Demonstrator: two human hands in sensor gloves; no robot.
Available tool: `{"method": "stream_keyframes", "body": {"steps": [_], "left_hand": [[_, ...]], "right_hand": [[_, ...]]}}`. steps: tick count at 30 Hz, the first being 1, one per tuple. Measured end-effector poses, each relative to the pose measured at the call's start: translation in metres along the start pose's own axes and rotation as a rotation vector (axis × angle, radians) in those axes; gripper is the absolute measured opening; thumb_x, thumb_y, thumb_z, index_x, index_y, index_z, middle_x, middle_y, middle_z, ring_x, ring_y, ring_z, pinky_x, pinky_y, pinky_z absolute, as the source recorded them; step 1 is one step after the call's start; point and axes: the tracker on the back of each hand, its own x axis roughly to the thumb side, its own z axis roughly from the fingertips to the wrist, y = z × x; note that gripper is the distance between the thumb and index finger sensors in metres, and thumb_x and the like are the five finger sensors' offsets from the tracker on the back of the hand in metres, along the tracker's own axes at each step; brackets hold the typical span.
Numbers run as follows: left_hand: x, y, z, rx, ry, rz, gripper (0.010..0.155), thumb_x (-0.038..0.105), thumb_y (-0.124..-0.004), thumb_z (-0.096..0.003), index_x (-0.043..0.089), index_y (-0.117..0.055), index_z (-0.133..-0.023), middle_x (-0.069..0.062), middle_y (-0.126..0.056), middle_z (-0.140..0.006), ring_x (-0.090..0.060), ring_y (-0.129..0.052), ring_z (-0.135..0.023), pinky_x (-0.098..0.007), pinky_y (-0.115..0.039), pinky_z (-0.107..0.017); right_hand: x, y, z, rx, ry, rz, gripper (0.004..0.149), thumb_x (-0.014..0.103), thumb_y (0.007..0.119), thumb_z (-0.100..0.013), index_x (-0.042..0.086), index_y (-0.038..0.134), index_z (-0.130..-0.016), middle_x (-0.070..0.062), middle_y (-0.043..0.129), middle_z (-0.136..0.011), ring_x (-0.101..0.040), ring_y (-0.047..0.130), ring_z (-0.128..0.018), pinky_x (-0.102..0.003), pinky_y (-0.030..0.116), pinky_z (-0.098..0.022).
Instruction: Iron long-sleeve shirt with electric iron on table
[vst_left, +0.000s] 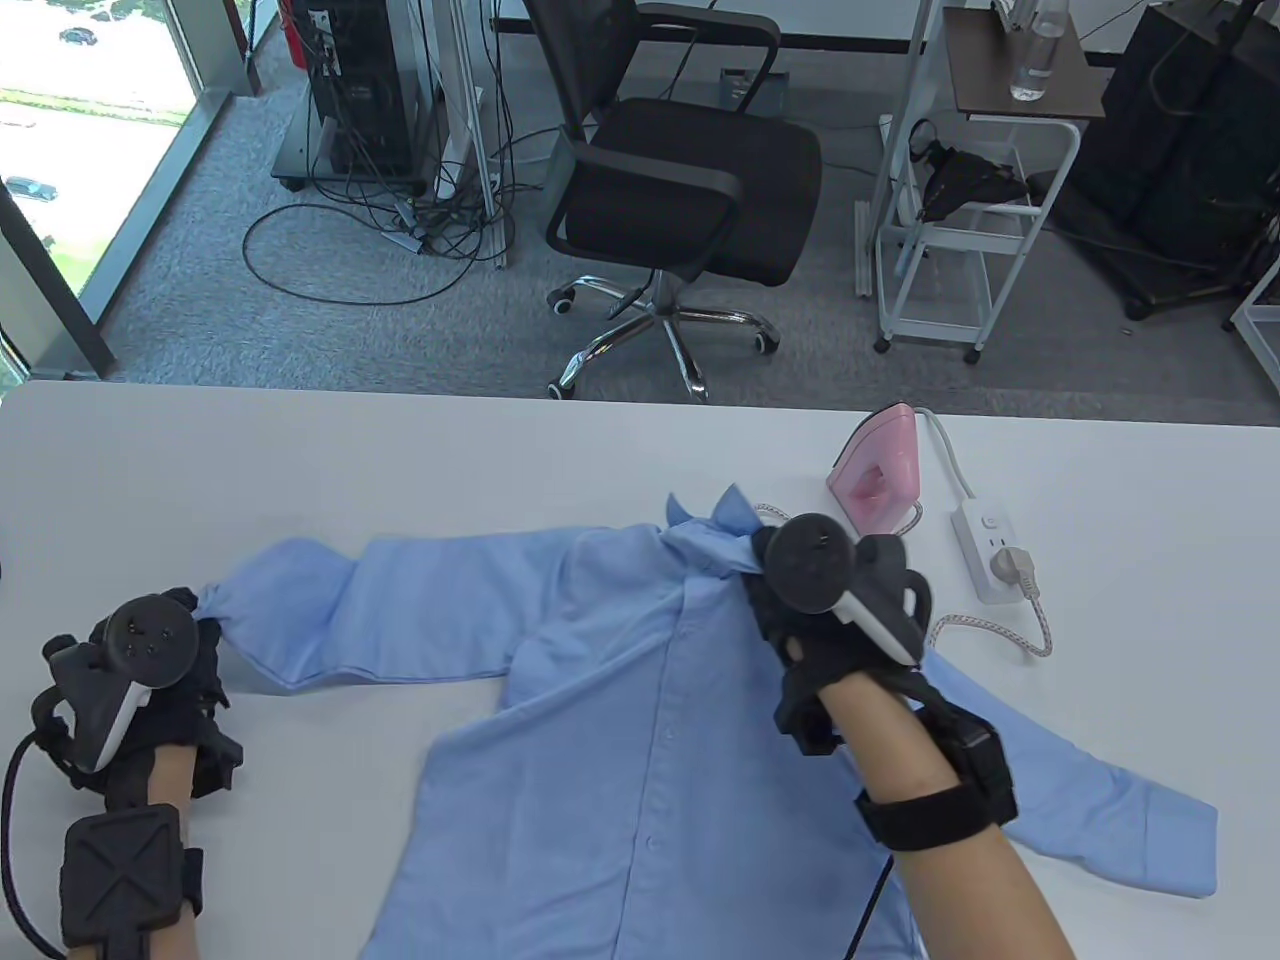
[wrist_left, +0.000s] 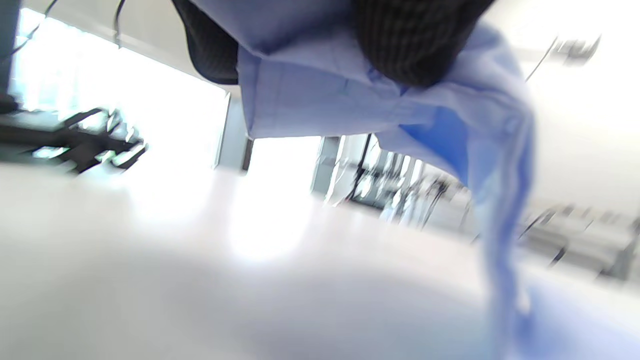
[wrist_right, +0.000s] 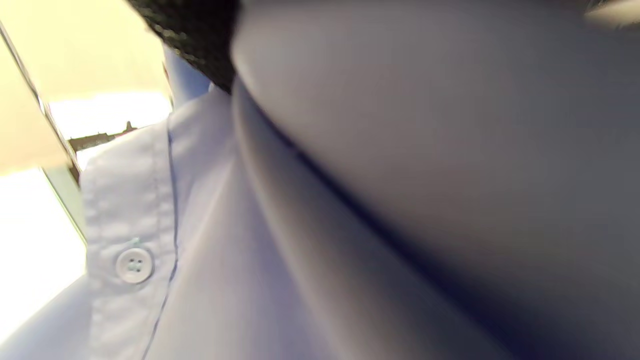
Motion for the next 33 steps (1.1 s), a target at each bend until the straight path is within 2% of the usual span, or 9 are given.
{"method": "stream_keyframes", "body": {"steps": [4, 7, 12, 15, 19, 23, 25, 29, 33], "left_hand": [[0.058, 0.064, 0.001, 0.215, -0.125, 0.142, 0.051, 0.04, -0.078, -0.045, 0.024, -0.07, -0.092, -0.006, -0.072, -0.1, -0.043, -0.076, -0.096, -0.077, -0.044, -0.071], [0.087, 0.113, 0.009, 0.358, -0.177, 0.232, 0.051, 0.039, -0.077, -0.0453, 0.024, -0.07, -0.093, -0.005, -0.071, -0.101, -0.043, -0.075, -0.096, -0.076, -0.044, -0.071], [0.093, 0.148, 0.026, 0.504, -0.192, 0.26, 0.051, 0.039, -0.077, -0.0461, 0.023, -0.068, -0.094, -0.007, -0.069, -0.102, -0.044, -0.073, -0.096, -0.077, -0.043, -0.07], [0.084, 0.115, 0.029, 0.399, -0.202, 0.162, 0.051, 0.039, -0.077, -0.0464, 0.023, -0.068, -0.094, -0.008, -0.068, -0.103, -0.044, -0.072, -0.097, -0.077, -0.043, -0.071], [0.08, 0.026, 0.035, 0.113, -0.259, -0.034, 0.051, 0.041, -0.077, -0.0461, 0.024, -0.068, -0.094, -0.008, -0.067, -0.104, -0.045, -0.071, -0.098, -0.077, -0.042, -0.071], [0.078, -0.088, 0.052, -0.548, -0.315, -0.512, 0.064, 0.055, -0.076, -0.0409, 0.027, -0.064, -0.097, -0.006, -0.059, -0.111, -0.046, -0.059, -0.106, -0.077, -0.036, -0.073], [0.076, -0.101, 0.057, -0.704, -0.322, -0.618, 0.082, 0.067, -0.07, -0.0348, 0.026, -0.05, -0.103, -0.009, -0.039, -0.116, -0.047, -0.046, -0.109, -0.079, -0.028, -0.072], [0.084, -0.069, 0.044, -0.59, -0.336, -0.414, 0.092, 0.071, -0.065, -0.0323, 0.024, -0.042, -0.107, -0.012, -0.035, -0.116, -0.048, -0.044, -0.109, -0.08, -0.027, -0.071], [0.105, -0.064, 0.047, -0.617, -0.488, -0.132, 0.084, 0.064, -0.061, -0.0409, 0.032, -0.028, -0.111, -0.011, -0.025, -0.118, -0.048, -0.041, -0.11, -0.08, -0.03, -0.071]], "right_hand": [[-0.019, -0.118, 0.035, -0.223, 0.048, -0.182, 0.042, 0.028, 0.083, -0.057, 0.012, 0.073, -0.095, -0.006, 0.09, -0.06, -0.022, 0.09, -0.034, -0.047, 0.084, -0.032], [-0.034, -0.172, 0.067, -0.33, 0.042, -0.243, 0.042, 0.027, 0.083, -0.058, 0.012, 0.072, -0.096, -0.007, 0.09, -0.06, -0.023, 0.09, -0.035, -0.048, 0.084, -0.032], [-0.082, -0.209, 0.122, -0.451, 0.103, -0.204, 0.043, 0.027, 0.082, -0.058, 0.012, 0.072, -0.097, -0.007, 0.09, -0.062, -0.024, 0.091, -0.037, -0.049, 0.083, -0.033], [-0.134, -0.193, 0.129, -0.447, 0.255, -0.134, 0.043, 0.027, 0.082, -0.058, 0.012, 0.072, -0.097, -0.007, 0.09, -0.063, -0.024, 0.091, -0.038, -0.049, 0.083, -0.034], [-0.195, -0.126, 0.105, -0.226, 0.431, -0.028, 0.045, 0.029, 0.082, -0.058, 0.012, 0.07, -0.098, -0.008, 0.09, -0.066, -0.026, 0.092, -0.041, -0.05, 0.083, -0.036], [-0.24, -0.013, 0.083, 0.332, 0.588, 0.372, 0.056, 0.038, 0.08, -0.057, 0.013, 0.061, -0.104, -0.012, 0.083, -0.086, -0.035, 0.091, -0.063, -0.055, 0.079, -0.048], [-0.237, 0.0, 0.086, 0.245, 0.557, 0.449, 0.059, 0.041, 0.08, -0.056, 0.014, 0.06, -0.105, -0.013, 0.08, -0.093, -0.039, 0.088, -0.072, -0.057, 0.078, -0.051], [-0.191, -0.016, 0.092, -0.067, 0.348, 0.497, 0.065, 0.048, 0.078, -0.055, 0.013, 0.06, -0.106, -0.017, 0.077, -0.096, -0.043, 0.085, -0.075, -0.058, 0.076, -0.052], [-0.127, -0.009, 0.096, -0.059, 0.066, 0.391, 0.068, 0.054, 0.074, -0.055, 0.013, 0.059, -0.108, -0.018, 0.075, -0.099, -0.045, 0.084, -0.079, -0.063, 0.074, -0.056]]}}
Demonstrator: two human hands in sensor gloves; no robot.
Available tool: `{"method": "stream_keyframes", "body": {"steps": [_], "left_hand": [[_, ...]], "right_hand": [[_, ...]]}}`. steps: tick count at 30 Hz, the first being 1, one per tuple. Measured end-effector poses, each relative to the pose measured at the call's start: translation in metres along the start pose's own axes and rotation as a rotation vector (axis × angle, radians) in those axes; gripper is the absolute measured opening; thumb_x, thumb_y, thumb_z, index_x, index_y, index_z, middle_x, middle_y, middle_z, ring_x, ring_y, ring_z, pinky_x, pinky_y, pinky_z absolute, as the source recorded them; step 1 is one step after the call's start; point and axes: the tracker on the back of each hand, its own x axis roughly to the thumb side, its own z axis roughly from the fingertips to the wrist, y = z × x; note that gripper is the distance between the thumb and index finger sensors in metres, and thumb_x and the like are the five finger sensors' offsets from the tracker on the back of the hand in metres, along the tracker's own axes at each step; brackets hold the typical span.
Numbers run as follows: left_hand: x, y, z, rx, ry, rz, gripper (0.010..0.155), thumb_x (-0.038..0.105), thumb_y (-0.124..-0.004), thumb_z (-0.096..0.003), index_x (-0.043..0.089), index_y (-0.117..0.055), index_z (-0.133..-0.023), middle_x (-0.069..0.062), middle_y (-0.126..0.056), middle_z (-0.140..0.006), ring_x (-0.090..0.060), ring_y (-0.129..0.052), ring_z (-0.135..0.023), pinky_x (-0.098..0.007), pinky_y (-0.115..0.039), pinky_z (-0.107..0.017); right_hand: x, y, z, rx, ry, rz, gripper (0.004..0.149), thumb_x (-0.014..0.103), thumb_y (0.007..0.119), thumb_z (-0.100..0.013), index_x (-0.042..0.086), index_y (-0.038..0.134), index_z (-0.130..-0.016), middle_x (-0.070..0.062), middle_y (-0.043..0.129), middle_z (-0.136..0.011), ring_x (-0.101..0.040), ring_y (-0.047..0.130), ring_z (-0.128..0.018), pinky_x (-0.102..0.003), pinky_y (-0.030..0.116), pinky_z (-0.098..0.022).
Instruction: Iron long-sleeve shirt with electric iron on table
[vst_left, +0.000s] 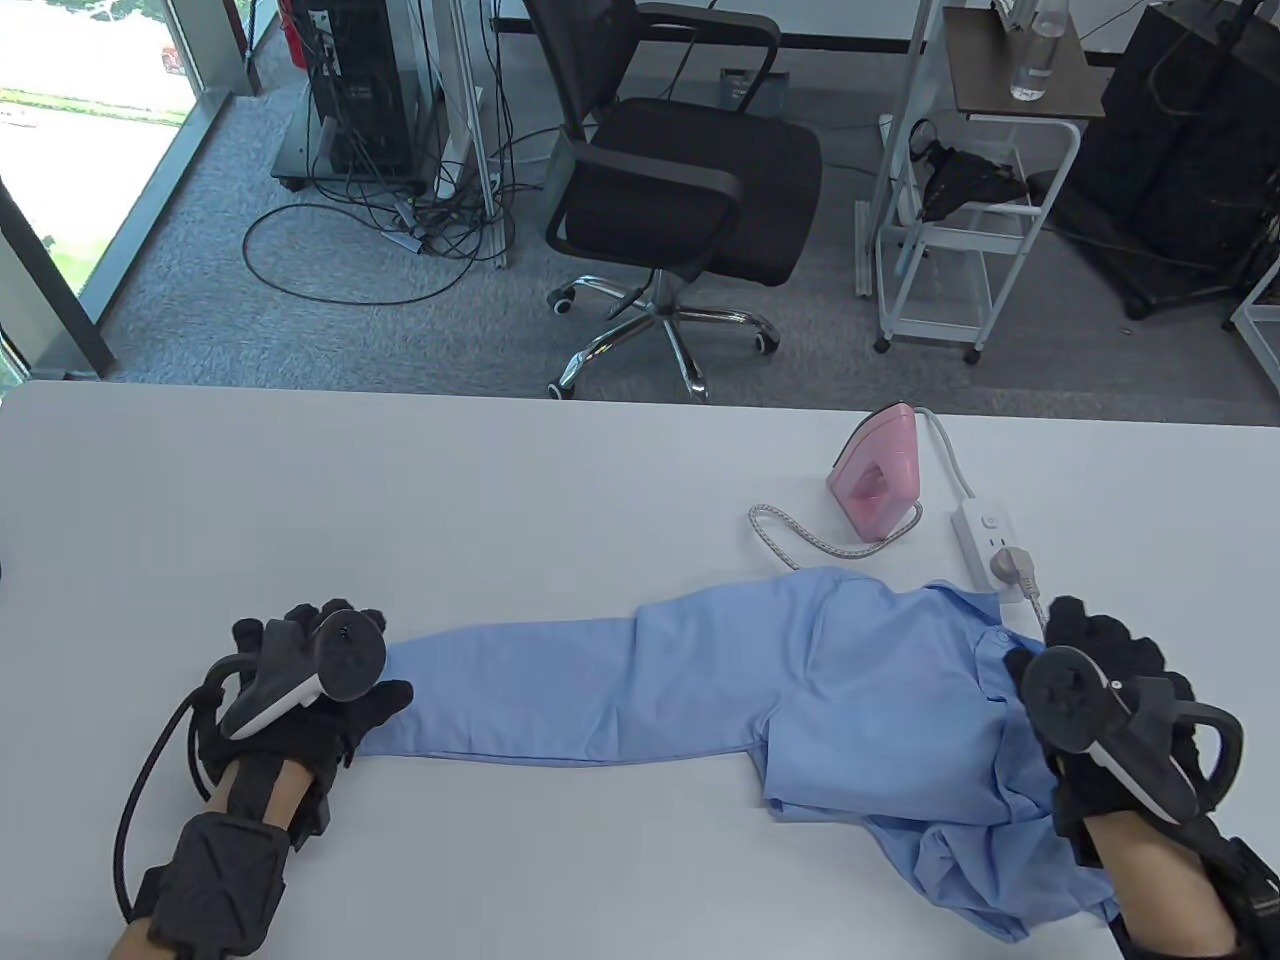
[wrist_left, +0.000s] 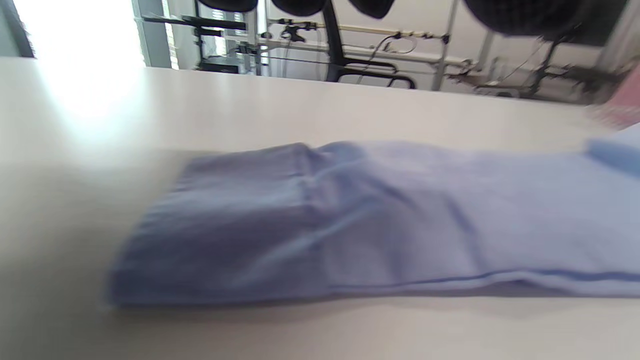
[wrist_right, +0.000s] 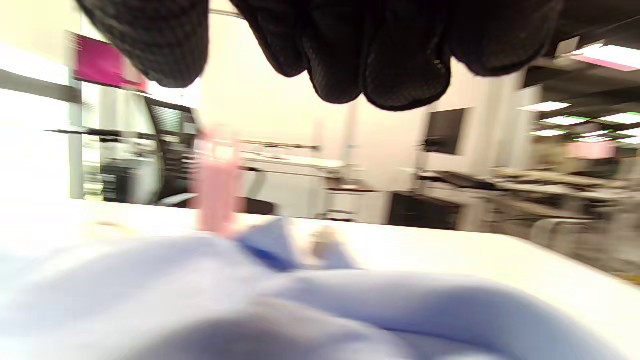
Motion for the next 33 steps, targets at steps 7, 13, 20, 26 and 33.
{"method": "stream_keyframes", "body": {"steps": [7, 13, 20, 26, 33], "left_hand": [[0.052, -0.072, -0.014, -0.171, -0.154, -0.321, 0.088, 0.065, -0.067, -0.0377, 0.031, -0.031, -0.11, -0.008, -0.027, -0.119, -0.052, -0.038, -0.109, -0.081, -0.033, -0.069], [0.04, -0.067, -0.018, -0.085, -0.031, -0.302, 0.069, 0.056, -0.063, -0.0455, 0.03, -0.046, -0.107, -0.006, -0.046, -0.117, -0.048, -0.062, -0.105, -0.077, -0.045, -0.07], [0.031, -0.076, -0.024, -0.186, -0.015, -0.198, 0.072, 0.057, -0.054, -0.0472, 0.035, -0.024, -0.109, -0.004, -0.021, -0.119, -0.049, -0.038, -0.109, -0.078, -0.037, -0.071], [0.054, -0.079, -0.024, -0.157, -0.069, -0.197, 0.073, 0.061, -0.057, -0.0447, 0.035, -0.032, -0.108, -0.001, -0.028, -0.119, -0.049, -0.044, -0.108, -0.078, -0.04, -0.071], [0.057, -0.085, -0.023, -0.189, -0.023, -0.221, 0.081, 0.064, -0.052, -0.0434, 0.029, -0.023, -0.11, -0.008, -0.022, -0.119, -0.056, -0.04, -0.107, -0.078, -0.039, -0.07]], "right_hand": [[0.125, 0.079, 0.048, 0.279, -0.499, 0.093, 0.074, 0.066, 0.07, -0.051, 0.019, 0.059, -0.108, -0.02, 0.065, -0.107, -0.047, 0.077, -0.087, -0.066, 0.069, -0.06], [0.155, 0.123, 0.049, 0.338, -0.498, 0.411, 0.057, 0.04, 0.072, -0.06, 0.024, 0.05, -0.11, -0.018, 0.064, -0.104, -0.04, 0.077, -0.082, -0.066, 0.068, -0.062], [0.14, 0.11, 0.05, 0.52, -0.496, 0.512, 0.032, 0.019, 0.077, -0.058, 0.025, 0.078, -0.089, -0.014, 0.08, -0.087, -0.038, 0.085, -0.068, -0.066, 0.07, -0.06], [0.14, 0.061, 0.094, 0.876, -0.752, 0.272, 0.03, 0.018, 0.086, -0.048, 0.025, 0.093, -0.076, -0.016, 0.088, -0.083, -0.041, 0.091, -0.068, -0.071, 0.069, -0.059], [0.117, -0.019, 0.084, 0.551, -0.701, -0.052, 0.061, 0.053, 0.074, -0.053, 0.019, 0.068, -0.104, -0.023, 0.074, -0.098, -0.046, 0.081, -0.077, -0.071, 0.063, -0.063]]}}
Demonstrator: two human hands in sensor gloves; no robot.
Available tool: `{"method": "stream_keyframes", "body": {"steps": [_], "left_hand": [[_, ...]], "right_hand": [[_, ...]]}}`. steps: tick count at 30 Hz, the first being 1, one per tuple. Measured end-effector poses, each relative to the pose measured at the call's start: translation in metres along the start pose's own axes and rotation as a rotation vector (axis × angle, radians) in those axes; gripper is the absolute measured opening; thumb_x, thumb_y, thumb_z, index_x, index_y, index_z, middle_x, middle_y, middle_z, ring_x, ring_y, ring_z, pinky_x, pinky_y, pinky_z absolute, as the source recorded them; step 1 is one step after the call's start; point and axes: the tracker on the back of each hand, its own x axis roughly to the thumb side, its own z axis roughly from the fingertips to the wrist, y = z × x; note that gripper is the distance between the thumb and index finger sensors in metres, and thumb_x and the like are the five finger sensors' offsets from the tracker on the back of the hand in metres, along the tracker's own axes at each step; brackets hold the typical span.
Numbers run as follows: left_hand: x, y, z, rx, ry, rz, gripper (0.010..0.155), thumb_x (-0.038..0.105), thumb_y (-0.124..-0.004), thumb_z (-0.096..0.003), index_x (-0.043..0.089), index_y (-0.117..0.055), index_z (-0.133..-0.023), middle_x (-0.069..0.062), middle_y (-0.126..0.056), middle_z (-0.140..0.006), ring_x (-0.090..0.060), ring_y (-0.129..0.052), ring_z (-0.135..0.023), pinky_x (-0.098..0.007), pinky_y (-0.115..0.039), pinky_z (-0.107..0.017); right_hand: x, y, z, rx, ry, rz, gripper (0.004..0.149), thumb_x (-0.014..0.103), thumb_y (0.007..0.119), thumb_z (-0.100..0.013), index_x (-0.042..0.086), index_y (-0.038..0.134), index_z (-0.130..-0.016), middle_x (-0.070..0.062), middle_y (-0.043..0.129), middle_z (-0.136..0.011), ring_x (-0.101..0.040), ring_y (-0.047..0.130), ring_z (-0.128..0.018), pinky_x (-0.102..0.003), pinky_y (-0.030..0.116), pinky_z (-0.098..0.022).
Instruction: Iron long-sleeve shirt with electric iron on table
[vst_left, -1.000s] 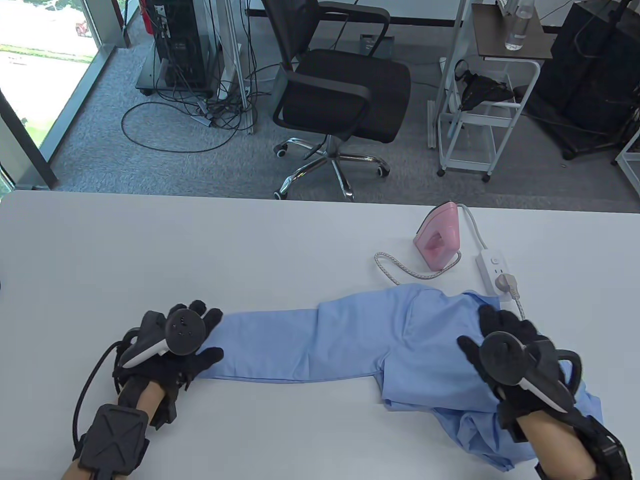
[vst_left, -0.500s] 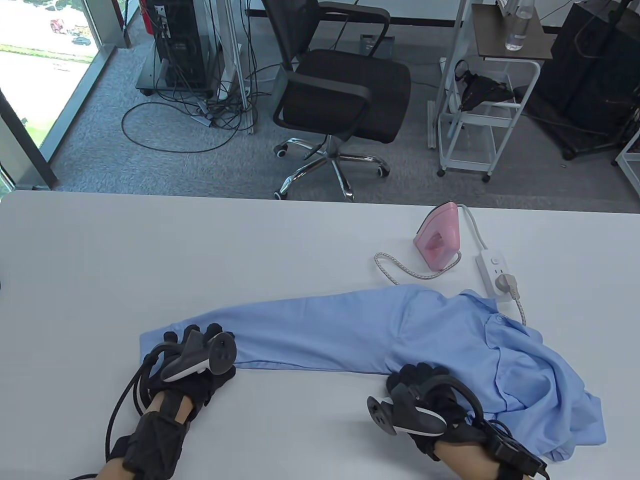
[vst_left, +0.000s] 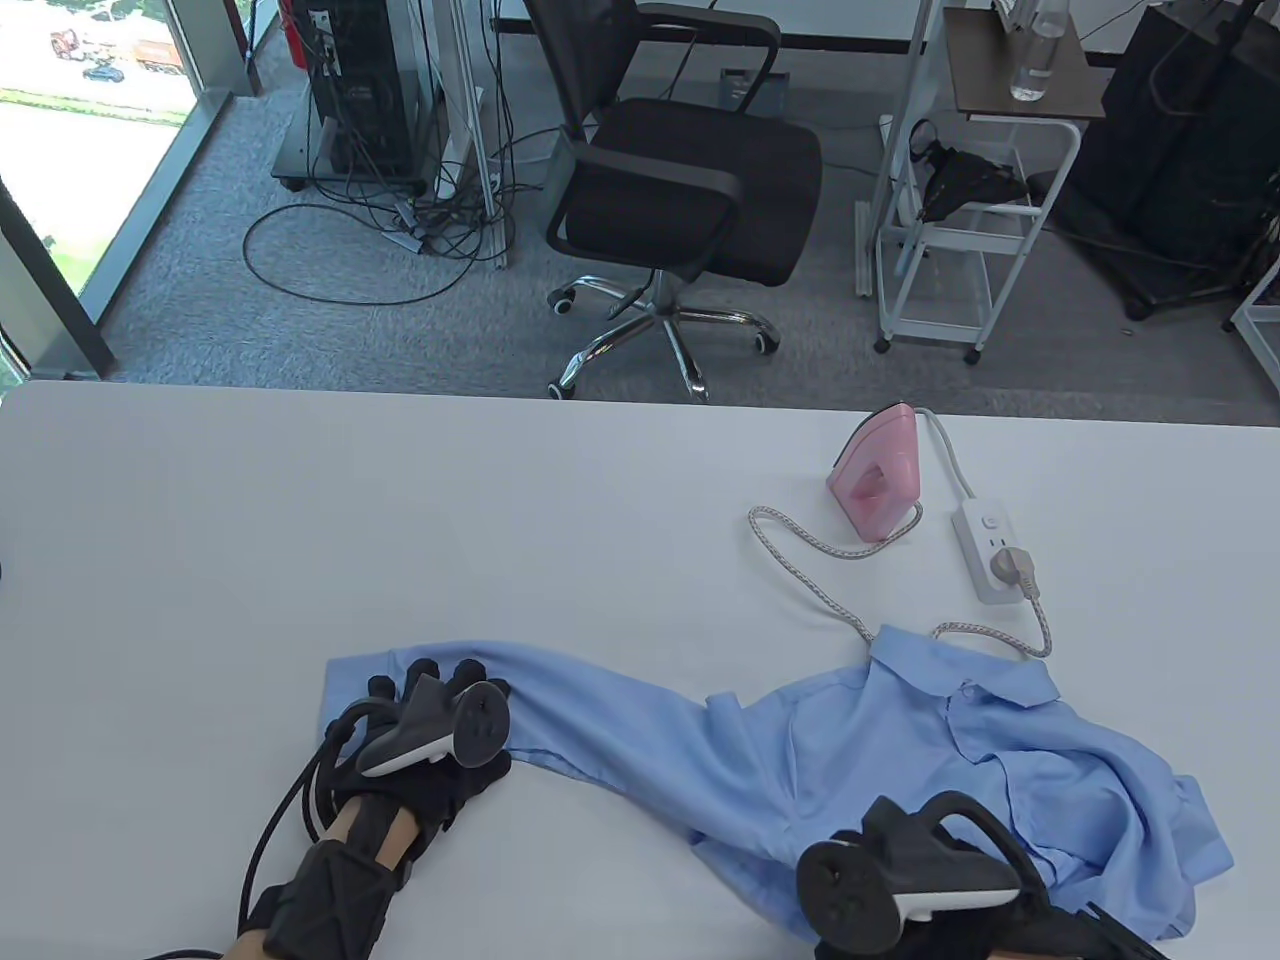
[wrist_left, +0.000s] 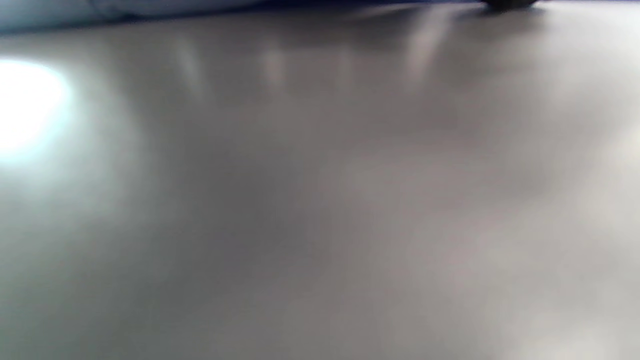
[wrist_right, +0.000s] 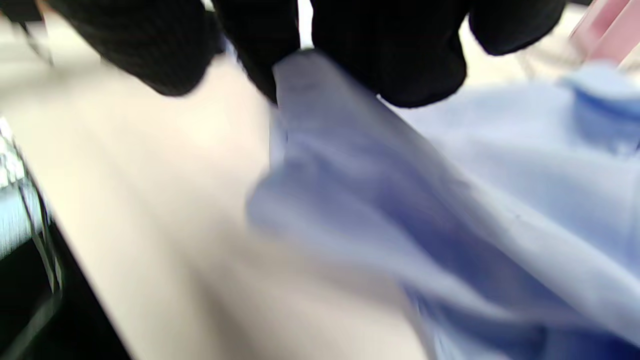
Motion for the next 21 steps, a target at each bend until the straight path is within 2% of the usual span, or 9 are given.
{"method": "stream_keyframes", "body": {"steps": [4, 5, 8, 10, 13, 15, 17, 19, 21], "left_hand": [[-0.008, -0.005, -0.001, -0.039, 0.083, 0.012, 0.089, 0.068, -0.046, -0.0418, 0.023, -0.014, -0.111, -0.015, -0.014, -0.118, -0.061, -0.034, -0.106, -0.08, -0.036, -0.07], [-0.01, -0.006, -0.001, -0.048, 0.095, 0.034, 0.09, 0.068, -0.045, -0.0415, 0.022, -0.012, -0.111, -0.015, -0.012, -0.118, -0.06, -0.033, -0.105, -0.08, -0.035, -0.07], [-0.015, -0.007, -0.001, -0.054, 0.13, 0.055, 0.091, 0.069, -0.044, -0.041, 0.022, -0.011, -0.112, -0.015, -0.009, -0.118, -0.061, -0.03, -0.106, -0.08, -0.031, -0.07], [-0.017, -0.007, 0.0, -0.047, 0.144, 0.058, 0.09, 0.068, -0.044, -0.0412, 0.022, -0.012, -0.112, -0.015, -0.011, -0.118, -0.061, -0.03, -0.106, -0.081, -0.029, -0.069], [-0.028, -0.004, 0.001, 0.001, 0.175, 0.067, 0.089, 0.067, -0.044, -0.0413, 0.021, -0.02, -0.113, -0.015, -0.017, -0.12, -0.06, -0.032, -0.107, -0.081, -0.027, -0.069], [-0.041, -0.006, -0.001, -0.02, 0.204, 0.093, 0.088, 0.067, -0.043, -0.0417, 0.022, -0.019, -0.113, -0.014, -0.018, -0.12, -0.059, -0.032, -0.107, -0.081, -0.026, -0.07], [-0.047, -0.011, -0.002, -0.073, 0.193, 0.144, 0.089, 0.068, -0.043, -0.042, 0.023, -0.009, -0.112, -0.013, -0.006, -0.118, -0.058, -0.023, -0.107, -0.081, -0.023, -0.069], [-0.047, -0.009, 0.001, -0.042, 0.195, 0.139, 0.091, 0.067, -0.043, -0.042, 0.02, -0.009, -0.112, -0.016, -0.006, -0.117, -0.059, -0.022, -0.106, -0.081, -0.021, -0.068], [-0.047, -0.002, 0.004, 0.044, 0.162, 0.159, 0.09, 0.066, -0.044, -0.0427, 0.021, -0.011, -0.112, -0.015, -0.008, -0.118, -0.059, -0.026, -0.106, -0.081, -0.023, -0.068]], "right_hand": [[-0.025, -0.002, -0.015, -0.356, 0.073, -0.035, 0.055, 0.049, 0.069, -0.057, 0.019, 0.071, -0.103, -0.022, 0.078, -0.097, -0.046, 0.085, -0.076, -0.071, 0.067, -0.06], [-0.032, 0.007, -0.028, -0.315, 0.094, -0.019, 0.055, 0.049, 0.07, -0.056, 0.02, 0.074, -0.102, -0.022, 0.081, -0.097, -0.047, 0.087, -0.076, -0.072, 0.069, -0.059], [-0.052, 0.058, -0.075, 0.201, 0.194, -0.073, 0.066, 0.058, 0.061, -0.057, 0.027, 0.048, -0.113, -0.02, 0.051, -0.117, -0.052, 0.063, -0.098, -0.075, 0.053, -0.068], [-0.061, 0.083, -0.094, 0.246, 0.255, -0.024, 0.075, 0.063, 0.059, -0.053, 0.026, 0.039, -0.115, -0.02, 0.038, -0.121, -0.054, 0.054, -0.101, -0.076, 0.048, -0.068], [-0.082, 0.082, -0.112, 0.127, 0.396, 0.168, 0.077, 0.067, 0.05, -0.051, 0.025, 0.039, -0.115, -0.017, 0.04, -0.121, -0.047, 0.067, -0.094, -0.065, 0.063, -0.064], [-0.11, 0.079, -0.12, 0.08, 0.524, 0.049, 0.077, 0.065, 0.049, -0.051, 0.02, 0.051, -0.113, -0.018, 0.043, -0.12, -0.047, 0.068, -0.092, -0.066, 0.062, -0.063], [-0.119, 0.076, -0.119, 0.116, 0.572, -0.074, 0.078, 0.063, 0.048, -0.052, 0.017, 0.04, -0.114, -0.021, 0.034, -0.12, -0.048, 0.061, -0.092, -0.068, 0.056, -0.064], [-0.102, 0.067, -0.11, -0.056, 0.519, 0.006, 0.076, 0.061, 0.05, -0.054, 0.017, 0.036, -0.114, -0.023, 0.031, -0.119, -0.053, 0.061, -0.092, -0.067, 0.057, -0.064], [-0.071, 0.061, -0.101, -0.234, 0.314, 0.139, 0.068, 0.056, 0.058, -0.056, 0.022, 0.044, -0.113, -0.027, 0.041, -0.116, -0.05, 0.065, -0.09, -0.065, 0.063, -0.061]]}}
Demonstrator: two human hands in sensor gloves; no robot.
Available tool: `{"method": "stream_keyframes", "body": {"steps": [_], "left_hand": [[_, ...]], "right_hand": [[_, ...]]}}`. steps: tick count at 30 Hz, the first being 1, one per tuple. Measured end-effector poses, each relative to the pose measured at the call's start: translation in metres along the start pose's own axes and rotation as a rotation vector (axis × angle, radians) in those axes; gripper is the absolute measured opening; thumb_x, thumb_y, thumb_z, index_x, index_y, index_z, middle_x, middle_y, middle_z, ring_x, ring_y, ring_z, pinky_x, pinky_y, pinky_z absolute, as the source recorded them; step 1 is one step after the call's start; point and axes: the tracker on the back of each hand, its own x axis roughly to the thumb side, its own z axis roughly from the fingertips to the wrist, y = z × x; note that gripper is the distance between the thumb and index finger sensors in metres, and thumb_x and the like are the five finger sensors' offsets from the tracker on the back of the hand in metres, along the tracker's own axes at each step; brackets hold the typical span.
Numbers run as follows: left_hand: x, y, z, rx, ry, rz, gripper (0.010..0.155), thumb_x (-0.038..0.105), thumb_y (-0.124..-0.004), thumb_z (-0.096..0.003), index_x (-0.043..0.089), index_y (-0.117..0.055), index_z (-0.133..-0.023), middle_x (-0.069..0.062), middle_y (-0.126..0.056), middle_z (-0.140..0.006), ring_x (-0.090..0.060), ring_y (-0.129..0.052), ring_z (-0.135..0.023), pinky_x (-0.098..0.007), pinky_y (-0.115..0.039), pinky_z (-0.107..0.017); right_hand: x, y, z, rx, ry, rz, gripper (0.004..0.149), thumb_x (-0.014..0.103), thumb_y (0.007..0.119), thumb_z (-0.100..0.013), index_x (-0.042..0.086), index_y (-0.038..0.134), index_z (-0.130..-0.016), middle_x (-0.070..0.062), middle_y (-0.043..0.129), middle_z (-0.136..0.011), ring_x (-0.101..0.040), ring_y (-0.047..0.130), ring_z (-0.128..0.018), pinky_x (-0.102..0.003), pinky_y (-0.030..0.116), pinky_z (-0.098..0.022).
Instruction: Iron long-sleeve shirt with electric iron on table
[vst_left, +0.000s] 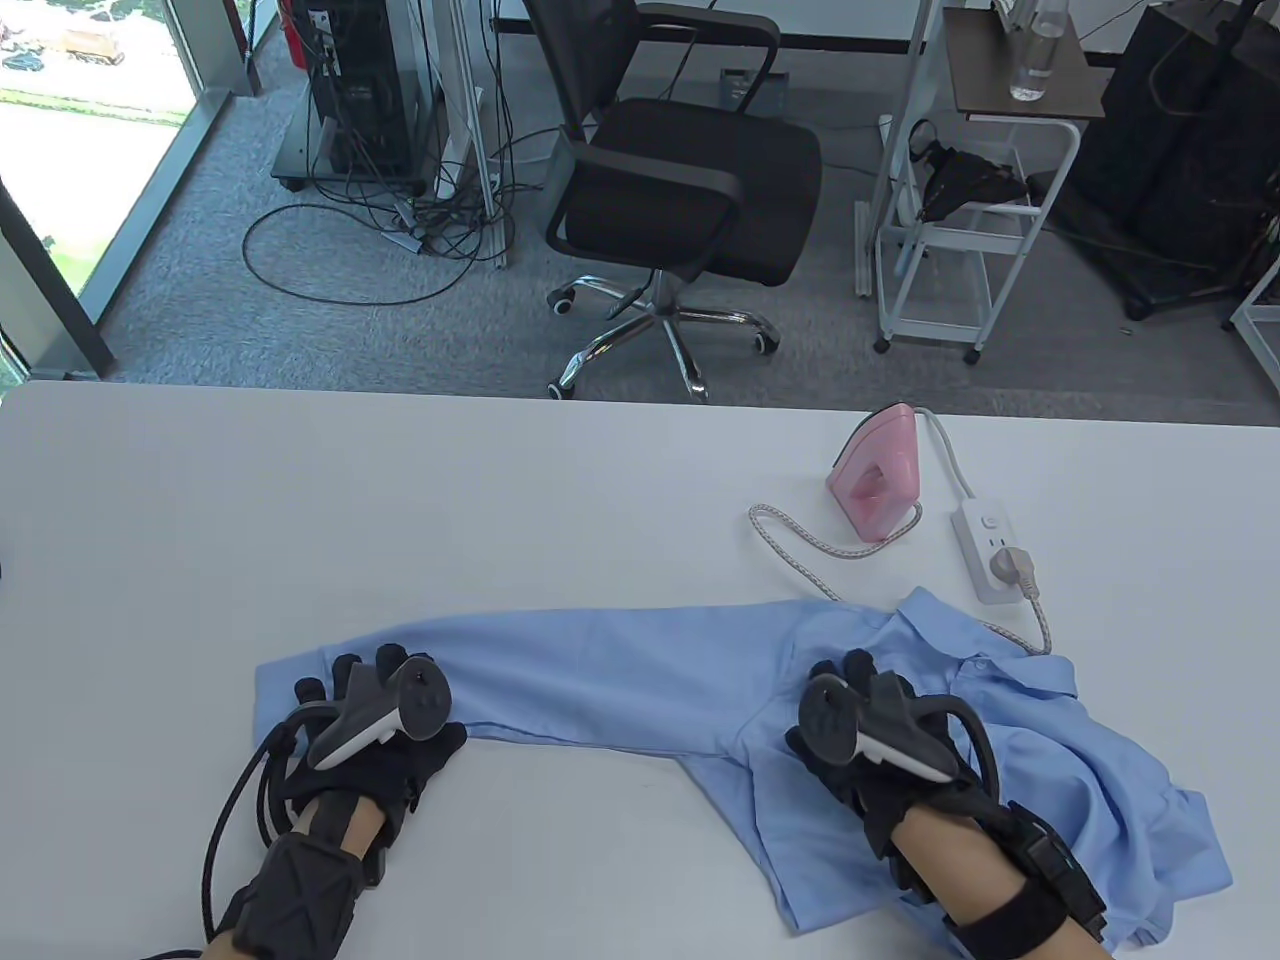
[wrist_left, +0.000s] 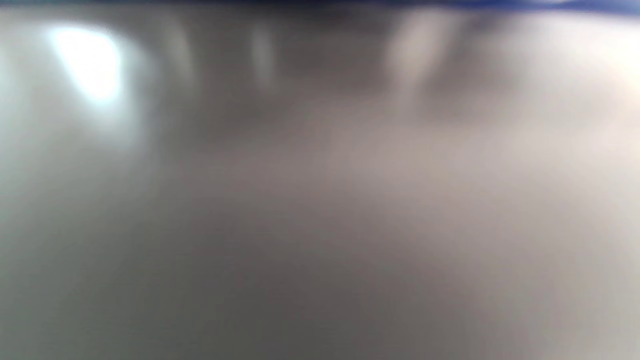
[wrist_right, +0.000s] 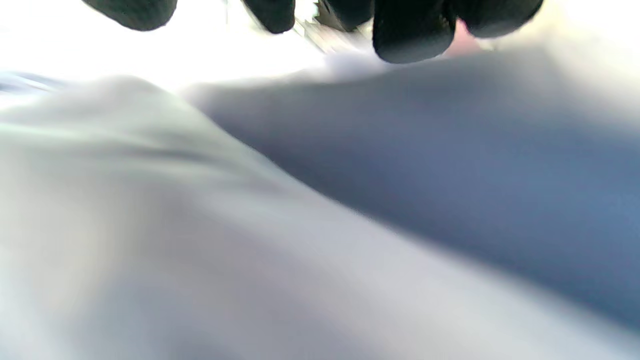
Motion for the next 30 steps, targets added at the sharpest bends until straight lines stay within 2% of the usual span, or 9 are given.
{"method": "stream_keyframes", "body": {"steps": [7, 9, 14, 16, 20, 22, 25, 28, 30], "left_hand": [[0.009, -0.009, -0.006, -0.11, -0.008, -0.005, 0.088, 0.066, -0.046, -0.0428, 0.022, -0.012, -0.112, -0.013, -0.008, -0.118, -0.06, -0.023, -0.106, -0.081, -0.023, -0.068], [0.011, -0.01, -0.004, -0.107, 0.004, -0.081, 0.09, 0.067, -0.043, -0.0427, 0.021, -0.007, -0.111, -0.014, -0.005, -0.117, -0.06, -0.023, -0.106, -0.081, -0.024, -0.068], [0.014, -0.01, -0.005, -0.104, 0.013, -0.072, 0.09, 0.066, -0.044, -0.0422, 0.019, -0.01, -0.111, -0.016, -0.008, -0.117, -0.061, -0.026, -0.105, -0.081, -0.025, -0.068], [0.014, -0.009, -0.005, -0.108, 0.007, -0.079, 0.091, 0.066, -0.045, -0.0417, 0.019, -0.011, -0.111, -0.016, -0.009, -0.117, -0.062, -0.028, -0.105, -0.081, -0.025, -0.068], [0.011, -0.001, -0.001, -0.096, 0.002, -0.048, 0.088, 0.066, -0.046, -0.0419, 0.02, -0.02, -0.113, -0.016, -0.018, -0.119, -0.061, -0.035, -0.106, -0.081, -0.026, -0.069], [0.008, 0.005, 0.002, -0.027, 0.0, -0.035, 0.086, 0.065, -0.047, -0.0428, 0.021, -0.026, -0.113, -0.016, -0.028, -0.119, -0.058, -0.043, -0.106, -0.08, -0.029, -0.07], [-0.001, 0.008, 0.001, 0.074, -0.012, -0.066, 0.076, 0.062, -0.05, -0.0448, 0.033, -0.031, -0.112, -0.011, -0.031, -0.12, -0.056, -0.047, -0.106, -0.079, -0.034, -0.07], [-0.016, -0.002, -0.006, -0.056, 0.041, -0.107, 0.074, 0.062, -0.048, -0.0453, 0.039, -0.022, -0.11, -0.008, -0.021, -0.12, -0.055, -0.039, -0.107, -0.079, -0.033, -0.07], [-0.023, -0.001, -0.006, -0.04, 0.056, -0.041, 0.075, 0.062, -0.048, -0.0447, 0.039, -0.021, -0.11, -0.006, -0.019, -0.12, -0.055, -0.035, -0.107, -0.079, -0.032, -0.07]], "right_hand": [[0.081, 0.02, 0.006, 0.299, -0.224, 0.205, 0.065, 0.056, 0.061, -0.055, 0.021, 0.05, -0.109, -0.028, 0.032, -0.112, -0.048, 0.051, -0.092, -0.066, 0.053, -0.067], [0.085, 0.014, 0.019, 0.254, -0.29, 0.193, 0.063, 0.053, 0.065, -0.054, 0.015, 0.065, -0.105, -0.03, 0.039, -0.11, -0.05, 0.052, -0.089, -0.068, 0.052, -0.066], [0.091, 0.015, 0.066, 0.662, -0.554, -0.051, 0.056, 0.056, 0.07, -0.051, 0.013, 0.092, -0.08, -0.026, 0.056, -0.107, -0.049, 0.061, -0.086, -0.069, 0.056, -0.064], [0.078, -0.001, 0.063, 0.572, -0.529, -0.239, 0.056, 0.056, 0.068, -0.053, 0.012, 0.094, -0.075, -0.023, 0.065, -0.104, -0.047, 0.068, -0.085, -0.068, 0.058, -0.064], [0.031, -0.039, 0.033, -0.101, -0.249, -0.367, 0.057, 0.053, 0.064, -0.056, 0.008, 0.088, -0.084, -0.022, 0.075, -0.099, -0.045, 0.078, -0.079, -0.068, 0.064, -0.061], [0.019, -0.035, 0.012, -0.244, -0.168, -0.335, 0.055, 0.049, 0.066, -0.056, 0.011, 0.083, -0.093, -0.024, 0.076, -0.101, -0.049, 0.081, -0.081, -0.072, 0.065, -0.06], [0.009, -0.003, -0.022, 0.098, 0.018, -0.222, 0.062, 0.055, 0.058, -0.057, 0.028, 0.049, -0.112, -0.022, 0.042, -0.119, -0.06, 0.055, -0.098, -0.077, 0.052, -0.066], [0.004, 0.039, -0.042, 0.466, 0.162, -0.153, 0.07, 0.065, 0.048, -0.055, 0.036, 0.02, -0.112, -0.021, 0.018, -0.122, -0.067, 0.034, -0.102, -0.082, 0.043, -0.067], [-0.004, 0.053, -0.046, 0.445, 0.248, -0.161, 0.073, 0.066, 0.036, -0.053, 0.032, -0.001, -0.105, -0.023, -0.004, -0.115, -0.07, 0.018, -0.099, -0.083, 0.04, -0.065]]}}
